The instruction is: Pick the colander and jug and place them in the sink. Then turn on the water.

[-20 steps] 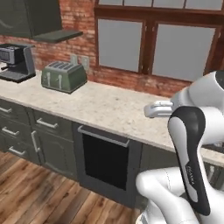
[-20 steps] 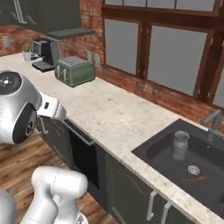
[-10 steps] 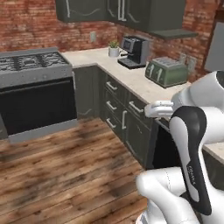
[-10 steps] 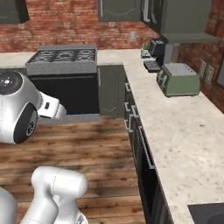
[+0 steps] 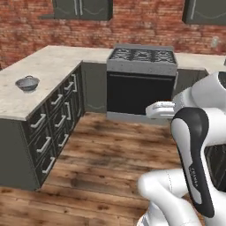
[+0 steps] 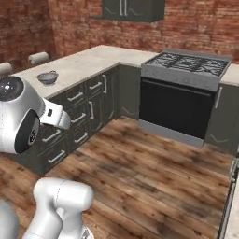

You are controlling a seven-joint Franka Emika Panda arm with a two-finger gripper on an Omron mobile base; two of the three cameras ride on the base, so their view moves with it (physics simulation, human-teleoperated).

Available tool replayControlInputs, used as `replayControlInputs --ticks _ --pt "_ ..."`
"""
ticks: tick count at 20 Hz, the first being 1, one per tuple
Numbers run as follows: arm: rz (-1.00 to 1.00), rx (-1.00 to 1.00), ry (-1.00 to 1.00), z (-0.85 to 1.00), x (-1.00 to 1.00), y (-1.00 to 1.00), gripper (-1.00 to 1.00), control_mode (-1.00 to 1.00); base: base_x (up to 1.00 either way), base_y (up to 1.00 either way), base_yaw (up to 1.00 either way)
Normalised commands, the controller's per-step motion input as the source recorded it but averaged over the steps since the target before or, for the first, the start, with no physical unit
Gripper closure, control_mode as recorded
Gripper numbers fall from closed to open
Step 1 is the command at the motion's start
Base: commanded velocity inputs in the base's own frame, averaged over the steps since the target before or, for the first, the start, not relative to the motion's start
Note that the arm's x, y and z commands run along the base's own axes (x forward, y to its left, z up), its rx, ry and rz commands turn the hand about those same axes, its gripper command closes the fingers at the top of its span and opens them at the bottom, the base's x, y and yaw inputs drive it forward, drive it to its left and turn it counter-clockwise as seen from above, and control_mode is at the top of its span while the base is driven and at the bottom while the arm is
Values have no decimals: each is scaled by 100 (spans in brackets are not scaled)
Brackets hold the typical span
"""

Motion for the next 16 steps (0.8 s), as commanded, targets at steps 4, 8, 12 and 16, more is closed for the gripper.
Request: replayControlInputs --ticks 4,8,12,16 --pt "0 0 0 0 0 0 -100 100 8 -26 88" --pt "0 0 0 0 0 0 -100 100 38 -26 77" --pt "0 0 0 0 0 0 -100 100 91 -35 52" --pt "0 0 0 0 0 0 -100 100 97 -79 27"
